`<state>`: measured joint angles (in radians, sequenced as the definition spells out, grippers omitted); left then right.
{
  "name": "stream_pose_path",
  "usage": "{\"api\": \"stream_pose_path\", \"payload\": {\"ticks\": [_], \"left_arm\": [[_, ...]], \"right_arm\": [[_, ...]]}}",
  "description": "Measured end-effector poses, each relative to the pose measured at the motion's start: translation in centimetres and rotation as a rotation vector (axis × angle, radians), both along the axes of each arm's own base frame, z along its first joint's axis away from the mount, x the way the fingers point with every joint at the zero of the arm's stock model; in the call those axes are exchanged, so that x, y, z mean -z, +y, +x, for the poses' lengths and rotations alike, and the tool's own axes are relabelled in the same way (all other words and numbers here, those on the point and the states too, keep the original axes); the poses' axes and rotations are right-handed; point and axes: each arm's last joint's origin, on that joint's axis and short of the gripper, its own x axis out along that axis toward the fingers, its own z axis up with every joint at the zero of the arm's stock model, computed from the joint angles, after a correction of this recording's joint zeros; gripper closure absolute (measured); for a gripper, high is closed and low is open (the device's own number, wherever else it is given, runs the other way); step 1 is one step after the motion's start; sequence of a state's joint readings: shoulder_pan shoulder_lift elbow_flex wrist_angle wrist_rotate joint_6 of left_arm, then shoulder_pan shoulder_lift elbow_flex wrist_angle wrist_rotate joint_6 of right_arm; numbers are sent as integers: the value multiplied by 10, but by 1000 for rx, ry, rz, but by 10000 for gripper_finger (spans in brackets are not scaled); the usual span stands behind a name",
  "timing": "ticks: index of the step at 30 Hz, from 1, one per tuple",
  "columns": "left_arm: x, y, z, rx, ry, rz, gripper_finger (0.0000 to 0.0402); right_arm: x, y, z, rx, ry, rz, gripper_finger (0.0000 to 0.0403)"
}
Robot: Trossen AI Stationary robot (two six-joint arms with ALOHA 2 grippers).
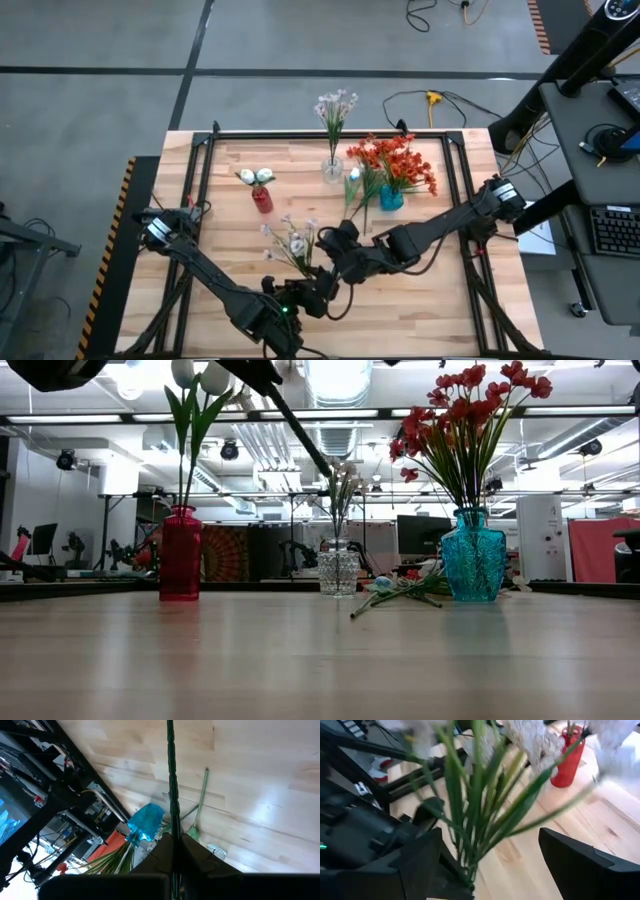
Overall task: Sort flowers into vase by color
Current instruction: Put the left white flowers into the transparent vase
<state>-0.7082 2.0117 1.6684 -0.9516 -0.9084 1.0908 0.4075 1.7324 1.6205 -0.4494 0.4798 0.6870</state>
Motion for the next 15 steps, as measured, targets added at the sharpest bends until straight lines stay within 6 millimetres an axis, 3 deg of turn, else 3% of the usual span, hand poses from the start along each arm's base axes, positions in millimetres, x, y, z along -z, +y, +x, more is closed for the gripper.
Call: {"api": "stream_pose_path", "payload": {"ticks": [15], "left_arm": [[-6,-4,11,51,-80,25,401]], "right_arm": [[10,0,7,-54,6,-16,79]]}}
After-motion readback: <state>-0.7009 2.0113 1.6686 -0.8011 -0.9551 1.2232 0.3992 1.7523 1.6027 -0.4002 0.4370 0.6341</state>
